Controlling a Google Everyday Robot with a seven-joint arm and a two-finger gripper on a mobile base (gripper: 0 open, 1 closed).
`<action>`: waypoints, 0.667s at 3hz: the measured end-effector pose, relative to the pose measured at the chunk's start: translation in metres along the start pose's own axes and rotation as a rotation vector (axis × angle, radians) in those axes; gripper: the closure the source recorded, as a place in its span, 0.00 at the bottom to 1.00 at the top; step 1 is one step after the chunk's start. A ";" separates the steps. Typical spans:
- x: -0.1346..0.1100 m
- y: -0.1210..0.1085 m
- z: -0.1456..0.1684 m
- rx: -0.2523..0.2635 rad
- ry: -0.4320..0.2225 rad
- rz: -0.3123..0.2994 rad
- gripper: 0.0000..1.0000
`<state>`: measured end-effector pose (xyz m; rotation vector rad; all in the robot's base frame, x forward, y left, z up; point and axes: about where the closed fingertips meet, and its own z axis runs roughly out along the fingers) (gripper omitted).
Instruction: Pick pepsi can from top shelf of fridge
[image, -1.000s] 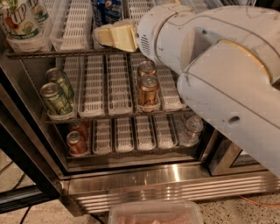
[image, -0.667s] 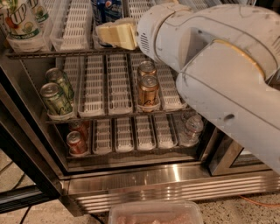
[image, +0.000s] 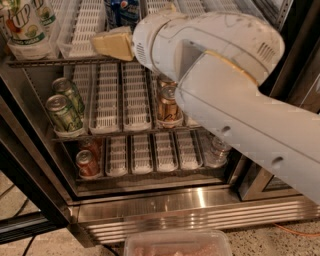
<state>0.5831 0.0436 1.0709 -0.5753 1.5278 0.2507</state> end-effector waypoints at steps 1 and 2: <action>0.002 0.010 0.016 -0.017 -0.005 0.002 0.10; 0.000 0.008 0.025 0.000 -0.017 0.008 0.18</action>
Offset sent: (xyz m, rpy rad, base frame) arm 0.0340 0.0355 -0.0260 0.0432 -0.0192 -0.0267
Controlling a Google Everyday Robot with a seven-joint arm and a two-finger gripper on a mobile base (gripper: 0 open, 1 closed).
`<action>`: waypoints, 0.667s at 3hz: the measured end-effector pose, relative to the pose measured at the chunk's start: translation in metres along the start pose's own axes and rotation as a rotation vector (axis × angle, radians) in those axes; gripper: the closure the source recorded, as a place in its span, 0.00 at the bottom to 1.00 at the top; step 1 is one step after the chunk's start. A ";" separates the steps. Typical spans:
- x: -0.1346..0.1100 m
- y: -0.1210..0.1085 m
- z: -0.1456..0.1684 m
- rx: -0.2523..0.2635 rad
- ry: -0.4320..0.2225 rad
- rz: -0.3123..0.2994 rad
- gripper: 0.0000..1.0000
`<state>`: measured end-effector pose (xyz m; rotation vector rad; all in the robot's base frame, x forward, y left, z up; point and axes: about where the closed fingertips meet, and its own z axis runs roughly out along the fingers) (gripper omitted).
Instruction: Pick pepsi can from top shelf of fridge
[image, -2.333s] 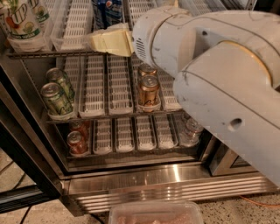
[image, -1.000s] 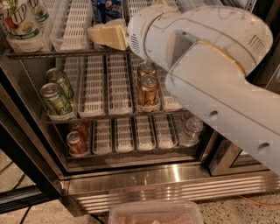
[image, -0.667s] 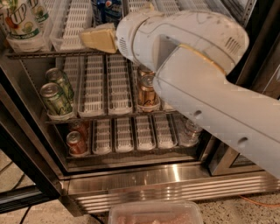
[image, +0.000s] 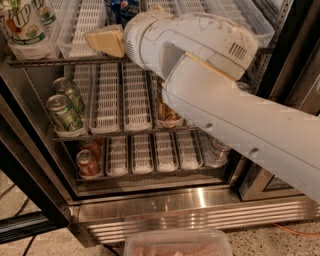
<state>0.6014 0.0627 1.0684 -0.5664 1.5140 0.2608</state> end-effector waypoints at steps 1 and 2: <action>-0.003 -0.006 0.004 0.024 -0.012 0.005 0.37; -0.003 -0.006 0.004 0.024 -0.012 0.005 0.60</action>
Offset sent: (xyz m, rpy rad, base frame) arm 0.0066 -0.0020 0.0040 0.0121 -0.0124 -0.0217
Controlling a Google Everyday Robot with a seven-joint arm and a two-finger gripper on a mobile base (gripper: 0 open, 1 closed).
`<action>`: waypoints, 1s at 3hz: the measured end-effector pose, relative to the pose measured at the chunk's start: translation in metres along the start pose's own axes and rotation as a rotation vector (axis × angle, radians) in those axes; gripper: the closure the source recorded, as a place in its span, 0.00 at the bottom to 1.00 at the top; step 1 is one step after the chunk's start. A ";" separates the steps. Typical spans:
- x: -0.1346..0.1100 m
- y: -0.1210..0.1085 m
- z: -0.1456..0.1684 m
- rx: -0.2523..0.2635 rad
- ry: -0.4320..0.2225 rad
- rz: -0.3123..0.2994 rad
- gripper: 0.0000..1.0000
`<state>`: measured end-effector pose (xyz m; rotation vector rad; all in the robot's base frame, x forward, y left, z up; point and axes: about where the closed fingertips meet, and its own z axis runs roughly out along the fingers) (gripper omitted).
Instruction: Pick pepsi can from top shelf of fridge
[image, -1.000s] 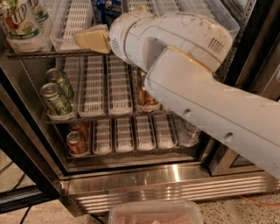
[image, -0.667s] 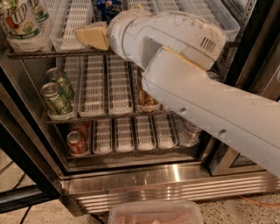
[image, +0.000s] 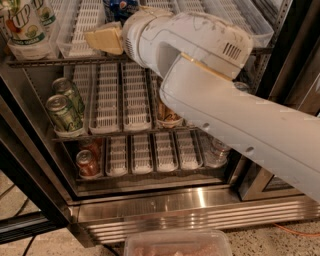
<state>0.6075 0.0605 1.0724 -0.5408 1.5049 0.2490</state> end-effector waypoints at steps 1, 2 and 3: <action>0.000 0.000 0.000 0.000 0.000 0.000 0.83; 0.000 0.000 0.000 0.000 0.000 0.000 1.00; -0.001 0.001 0.000 -0.001 -0.002 -0.002 1.00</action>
Offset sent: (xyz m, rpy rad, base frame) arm 0.0000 0.0000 0.0000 0.0000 0.0000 0.0000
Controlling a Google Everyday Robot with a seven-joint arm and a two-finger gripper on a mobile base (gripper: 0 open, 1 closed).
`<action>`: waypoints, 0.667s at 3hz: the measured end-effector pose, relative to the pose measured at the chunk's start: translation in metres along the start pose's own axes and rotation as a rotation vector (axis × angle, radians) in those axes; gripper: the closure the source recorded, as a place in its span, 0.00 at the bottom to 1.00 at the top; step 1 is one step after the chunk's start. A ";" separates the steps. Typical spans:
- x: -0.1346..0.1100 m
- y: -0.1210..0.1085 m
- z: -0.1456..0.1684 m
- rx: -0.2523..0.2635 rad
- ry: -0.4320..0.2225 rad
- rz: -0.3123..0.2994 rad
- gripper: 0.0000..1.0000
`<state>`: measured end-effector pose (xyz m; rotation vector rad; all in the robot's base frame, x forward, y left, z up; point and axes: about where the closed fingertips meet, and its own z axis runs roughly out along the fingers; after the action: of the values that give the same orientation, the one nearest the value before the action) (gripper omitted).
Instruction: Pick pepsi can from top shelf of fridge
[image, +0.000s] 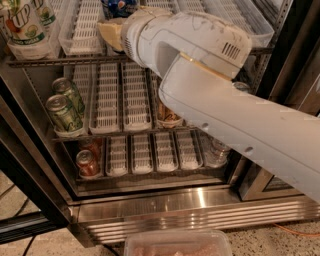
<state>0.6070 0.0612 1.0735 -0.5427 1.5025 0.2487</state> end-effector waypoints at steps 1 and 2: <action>-0.011 0.005 -0.006 -0.009 -0.024 0.004 1.00; -0.029 0.012 -0.015 -0.024 -0.059 0.001 1.00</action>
Offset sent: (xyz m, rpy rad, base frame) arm -0.0338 0.0080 0.0372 0.0580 -0.0678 0.0579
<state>0.5864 0.0690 1.0999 -0.5491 1.4443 0.2818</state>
